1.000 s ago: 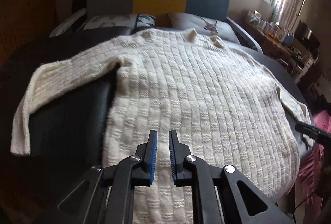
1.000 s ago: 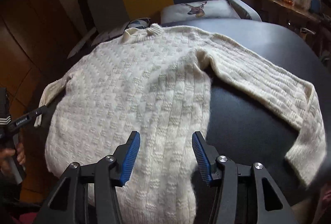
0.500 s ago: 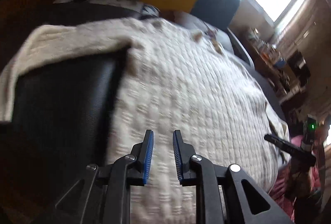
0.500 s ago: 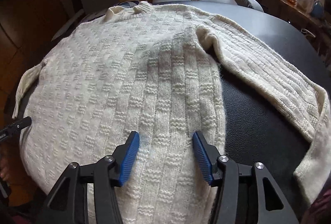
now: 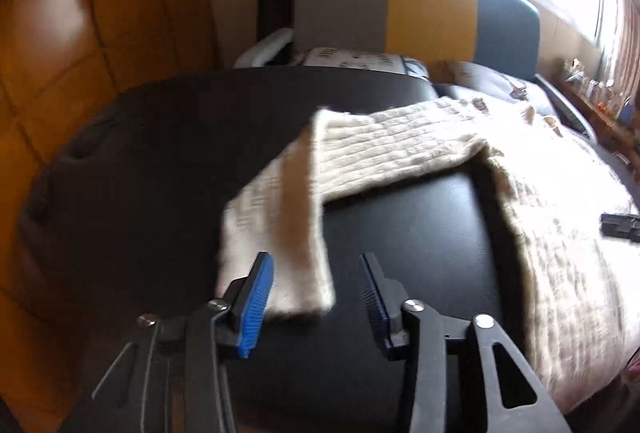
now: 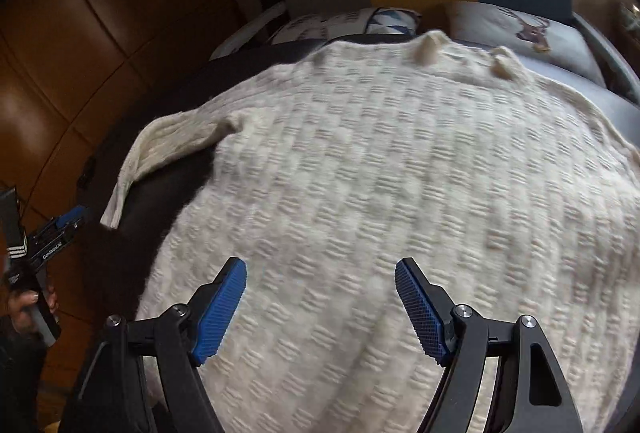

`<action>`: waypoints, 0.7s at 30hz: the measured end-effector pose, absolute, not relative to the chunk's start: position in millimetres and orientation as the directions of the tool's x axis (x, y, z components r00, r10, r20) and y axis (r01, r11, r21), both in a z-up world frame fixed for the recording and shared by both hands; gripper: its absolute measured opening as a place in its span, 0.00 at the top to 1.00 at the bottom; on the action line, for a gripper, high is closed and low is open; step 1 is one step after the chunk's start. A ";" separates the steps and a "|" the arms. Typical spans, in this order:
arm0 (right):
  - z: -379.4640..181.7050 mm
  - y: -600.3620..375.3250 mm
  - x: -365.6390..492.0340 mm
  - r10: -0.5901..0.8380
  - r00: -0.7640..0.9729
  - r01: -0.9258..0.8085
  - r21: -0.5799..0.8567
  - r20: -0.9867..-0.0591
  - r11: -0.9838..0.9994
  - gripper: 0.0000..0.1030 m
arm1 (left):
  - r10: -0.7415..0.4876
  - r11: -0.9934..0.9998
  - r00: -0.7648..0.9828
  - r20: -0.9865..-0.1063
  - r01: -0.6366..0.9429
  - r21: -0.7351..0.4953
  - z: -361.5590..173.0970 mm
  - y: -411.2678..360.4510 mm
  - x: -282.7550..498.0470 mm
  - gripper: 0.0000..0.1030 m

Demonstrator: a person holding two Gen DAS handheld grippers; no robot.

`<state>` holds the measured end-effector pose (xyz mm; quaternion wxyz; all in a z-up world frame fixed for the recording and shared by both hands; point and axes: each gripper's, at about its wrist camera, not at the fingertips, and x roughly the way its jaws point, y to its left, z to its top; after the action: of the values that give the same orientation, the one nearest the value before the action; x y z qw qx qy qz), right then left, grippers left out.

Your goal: Fold clothes

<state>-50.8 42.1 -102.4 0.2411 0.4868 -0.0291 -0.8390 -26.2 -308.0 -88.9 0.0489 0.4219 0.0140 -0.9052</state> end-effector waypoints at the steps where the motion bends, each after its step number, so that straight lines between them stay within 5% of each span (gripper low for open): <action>1: -103.7 31.6 -51.4 -0.438 -0.399 0.396 0.279 -0.806 -0.875 0.24 | -0.074 -0.996 -0.630 -0.773 0.090 0.022 -93.8 -307.9 -35.7 0.53; 8: -112.6 5.1 -50.1 -0.435 -0.355 0.441 0.263 -0.827 -0.858 0.23 | -0.224 -0.974 -0.515 -0.827 0.157 0.165 -121.9 -314.7 -90.6 0.54; 9: -114.6 5.0 -50.7 -0.437 -0.351 0.435 0.269 -0.828 -0.859 0.23 | -0.231 -0.970 -0.466 -0.854 0.181 0.163 -129.8 -321.0 -98.3 0.70; 12: -116.5 4.7 -52.5 -0.435 -0.347 0.434 0.269 -0.831 -0.860 0.23 | -0.126 -0.974 -0.479 -0.869 0.226 0.017 -122.4 -341.3 -100.1 0.94; 19: -98.0 0.6 -87.6 -0.444 -0.382 0.450 0.256 -0.810 -0.855 0.23 | 0.253 -0.861 -0.608 -0.753 0.213 -0.462 -65.9 -411.0 -102.9 0.95; 21: -89.7 -2.4 -103.3 -0.456 -0.405 0.453 0.259 -0.792 -0.853 0.23 | 0.266 -0.845 -0.604 -0.751 0.228 -0.483 -62.3 -428.3 -111.1 0.95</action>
<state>-103.3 -2.4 -89.7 0.2712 0.4733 -0.0016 -0.8381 -111.1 -428.3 -62.3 -0.0110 0.4449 0.2778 -0.8513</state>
